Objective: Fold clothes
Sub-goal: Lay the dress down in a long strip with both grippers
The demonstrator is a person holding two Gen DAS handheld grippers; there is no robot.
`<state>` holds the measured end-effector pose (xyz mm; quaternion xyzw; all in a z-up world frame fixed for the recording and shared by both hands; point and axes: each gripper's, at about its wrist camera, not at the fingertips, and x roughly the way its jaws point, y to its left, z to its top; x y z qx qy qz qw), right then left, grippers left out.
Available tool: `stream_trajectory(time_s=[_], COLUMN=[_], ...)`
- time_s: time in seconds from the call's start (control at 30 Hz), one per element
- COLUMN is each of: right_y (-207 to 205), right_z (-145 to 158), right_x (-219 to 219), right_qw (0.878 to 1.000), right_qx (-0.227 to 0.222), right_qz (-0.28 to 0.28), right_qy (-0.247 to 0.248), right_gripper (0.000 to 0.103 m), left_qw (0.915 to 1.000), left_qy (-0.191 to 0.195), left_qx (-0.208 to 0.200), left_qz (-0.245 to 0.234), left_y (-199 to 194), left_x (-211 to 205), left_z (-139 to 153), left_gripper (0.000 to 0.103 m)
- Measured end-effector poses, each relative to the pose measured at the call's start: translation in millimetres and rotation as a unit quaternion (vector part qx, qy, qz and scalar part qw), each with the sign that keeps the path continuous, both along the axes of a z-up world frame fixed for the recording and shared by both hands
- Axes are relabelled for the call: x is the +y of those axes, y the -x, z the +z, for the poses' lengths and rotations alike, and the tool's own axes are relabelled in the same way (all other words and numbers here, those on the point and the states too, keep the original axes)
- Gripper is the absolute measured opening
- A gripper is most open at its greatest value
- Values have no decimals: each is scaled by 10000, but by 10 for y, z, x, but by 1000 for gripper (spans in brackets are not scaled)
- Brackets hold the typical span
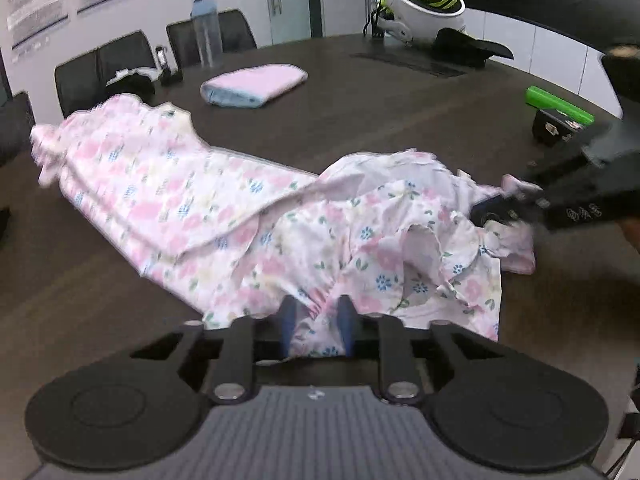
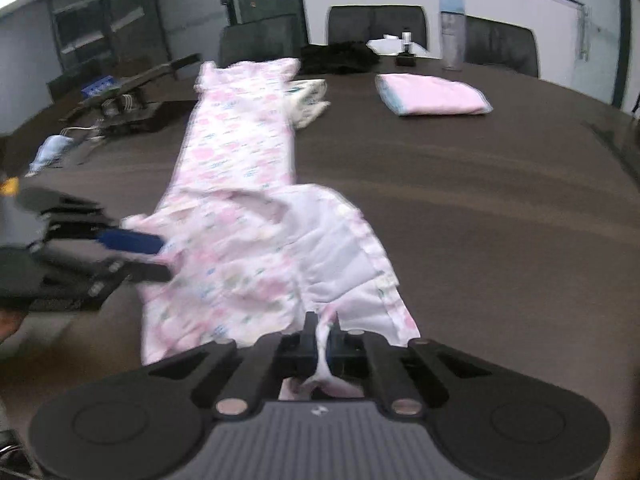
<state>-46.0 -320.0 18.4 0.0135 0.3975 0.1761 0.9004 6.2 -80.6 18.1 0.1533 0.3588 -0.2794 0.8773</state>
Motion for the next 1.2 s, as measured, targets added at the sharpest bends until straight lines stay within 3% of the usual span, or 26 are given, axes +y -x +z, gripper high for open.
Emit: stream_trajectory(time_s=[0.27,0.37,0.4,0.5,0.53,0.63,0.8,0.83,0.9,1.07,1.13,1.2], right_y=[986,1308,1405,1566,1577,1610,1657,1688,1733,1782,1770,1765], right_z=[-78,-97,-99,-60,-56,-45,-16,3,42,100,123,148], right_x=[486,617,652,620,571,422,179,122,7,-175,-169,-139], right_qw=[9937,9884,9865,9843,9846,9845,9878,9882,9883,9871,9871,9872], right_qx=[-4,47,47,-129,-173,-305,-473,-532,-627,-810,-864,-916], right_qz=[695,1050,1171,1238,1157,914,473,377,176,-174,-153,-90], right_qy=[-884,-1100,-1146,-1249,-1303,-1463,-1409,-1384,-1381,-1371,-1337,-1301], right_gripper=[1,1,2,14,21,24,24,24,24,28,28,28], left_qw=[9993,9987,9982,9939,9918,9884,9833,9804,9712,9413,9335,9310], left_qy=[-73,154,238,666,816,1080,487,319,-38,-1034,-1215,-1111], left_qx=[129,-83,-163,-610,-723,-566,-827,-956,-1303,-2064,-2122,-2009], left_qz=[-331,-480,-527,-628,-664,-906,-1546,-1692,-1993,-2464,-2624,-2839], left_y=[847,1273,1409,1700,1773,1824,2014,2082,2229,2518,2570,2603], left_x=[536,741,807,885,872,598,4,-91,-251,-553,-587,-538], left_z=[79,243,298,429,455,374,135,94,-8,-314,-371,-344], left_gripper=[21,23,26,51,52,51,53,60,71,72,67,67])
